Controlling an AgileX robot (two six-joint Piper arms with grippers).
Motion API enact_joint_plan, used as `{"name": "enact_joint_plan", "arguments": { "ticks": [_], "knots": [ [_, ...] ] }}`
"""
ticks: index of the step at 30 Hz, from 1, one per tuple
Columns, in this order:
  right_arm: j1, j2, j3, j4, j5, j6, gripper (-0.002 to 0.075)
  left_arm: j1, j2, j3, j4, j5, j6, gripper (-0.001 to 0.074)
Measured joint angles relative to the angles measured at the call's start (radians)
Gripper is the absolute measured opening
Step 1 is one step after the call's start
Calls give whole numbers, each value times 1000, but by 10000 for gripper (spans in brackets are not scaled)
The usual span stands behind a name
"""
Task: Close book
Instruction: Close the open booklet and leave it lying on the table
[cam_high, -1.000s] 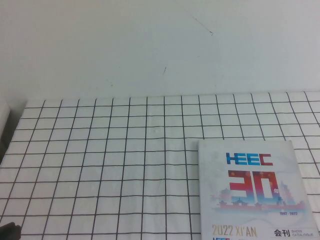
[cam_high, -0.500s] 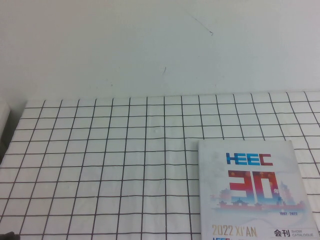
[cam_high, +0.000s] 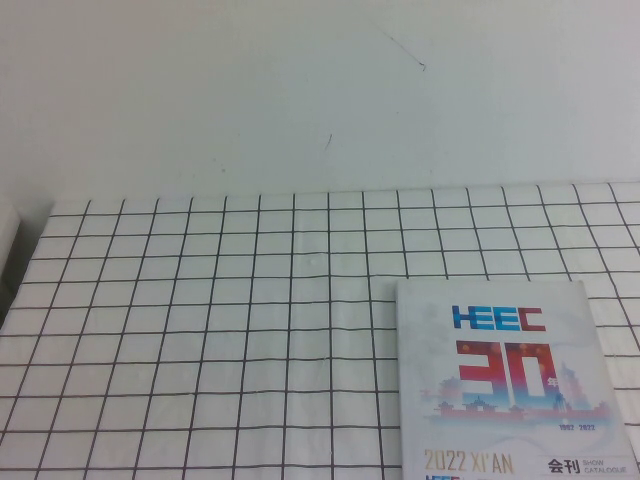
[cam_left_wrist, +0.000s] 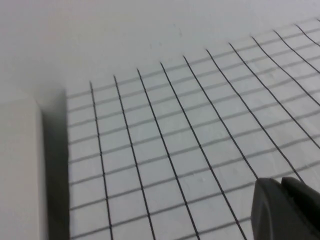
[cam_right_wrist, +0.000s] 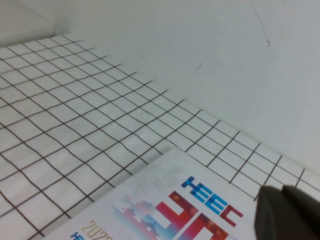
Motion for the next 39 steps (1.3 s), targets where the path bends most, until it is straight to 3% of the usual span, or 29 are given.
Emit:
{"name": "enact_joint_plan", "arguments": {
  "ticks": [4, 12, 39],
  "knots": [
    [0, 0, 2, 2, 0, 0, -3, 78, -84, 111, -6, -147, 39, -3],
    [0, 0, 2, 2, 2, 0, -3, 173, -213, 336, -59, -161, 21, -3],
    [0, -1, 37, 2, 49, 0, -3, 192, -218, 341, -61, -165, 22, -3]
  ]
}}
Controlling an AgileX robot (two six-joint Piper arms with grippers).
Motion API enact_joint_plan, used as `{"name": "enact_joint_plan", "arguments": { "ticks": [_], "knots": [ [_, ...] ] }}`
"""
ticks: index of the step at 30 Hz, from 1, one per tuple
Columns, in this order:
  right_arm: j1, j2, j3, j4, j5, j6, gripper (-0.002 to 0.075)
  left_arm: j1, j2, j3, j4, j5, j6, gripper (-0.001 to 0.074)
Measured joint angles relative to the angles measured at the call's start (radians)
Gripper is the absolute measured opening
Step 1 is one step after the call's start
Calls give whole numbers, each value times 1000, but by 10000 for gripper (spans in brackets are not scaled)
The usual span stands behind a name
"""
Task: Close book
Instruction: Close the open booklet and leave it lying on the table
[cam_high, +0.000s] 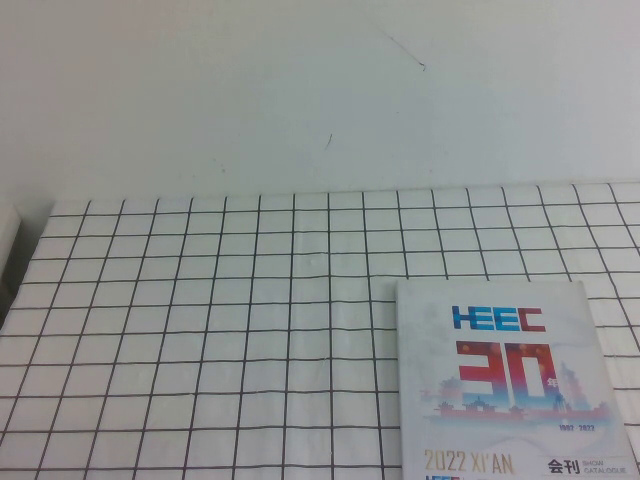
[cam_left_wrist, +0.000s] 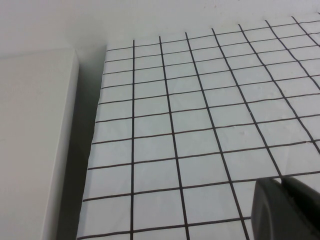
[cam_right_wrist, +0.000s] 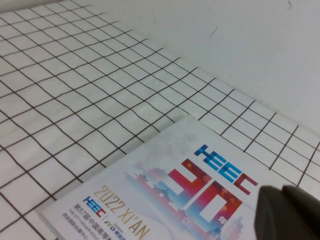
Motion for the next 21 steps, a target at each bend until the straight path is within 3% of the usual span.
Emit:
{"name": "enact_joint_plan", "arguments": {
  "ticks": [4, 10, 14, 21],
  "knots": [
    [-24, -25, 0, 0, 4, 0, -3, 0, 0, 0, 0, 0, 0, -3],
    [-202, -127, 18, -19, -16, -33, -3, 0, 0, 0, 0, 0, 0, -4],
    [-319, -213, 126, -21, -125, -37, -3, 0, 0, 0, 0, 0, 7, -4],
    [-424, -311, 382, 100, -276, -37, -3, 0, 0, 0, 0, 0, 19, -4]
  ]
}}
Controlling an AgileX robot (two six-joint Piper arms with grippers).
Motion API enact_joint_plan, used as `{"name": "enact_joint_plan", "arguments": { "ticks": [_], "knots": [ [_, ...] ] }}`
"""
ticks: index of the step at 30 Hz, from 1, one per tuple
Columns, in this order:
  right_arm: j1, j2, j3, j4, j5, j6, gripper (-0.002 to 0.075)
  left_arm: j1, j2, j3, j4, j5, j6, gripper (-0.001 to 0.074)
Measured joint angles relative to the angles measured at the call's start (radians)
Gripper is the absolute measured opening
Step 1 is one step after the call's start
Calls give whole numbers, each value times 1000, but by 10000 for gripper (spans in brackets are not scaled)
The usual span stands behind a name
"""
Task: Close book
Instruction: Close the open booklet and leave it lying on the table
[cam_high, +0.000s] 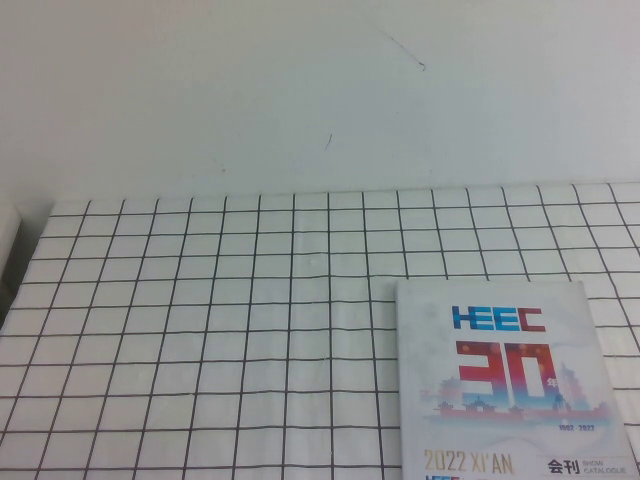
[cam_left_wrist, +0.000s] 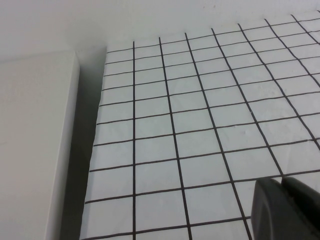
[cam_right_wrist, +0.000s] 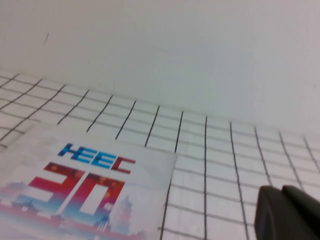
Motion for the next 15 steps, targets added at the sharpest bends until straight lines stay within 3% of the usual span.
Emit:
{"name": "enact_joint_plan", "arguments": {
  "ticks": [6, 15],
  "knots": [
    [-33, -2, 45, 55, 132, -27, -3, 0, 0, 0, 0, 0, 0, -4],
    [-33, -2, 43, 55, 146, -34, -3, 0, -2, 0, 0, 0, 0, -4]
  ]
}}
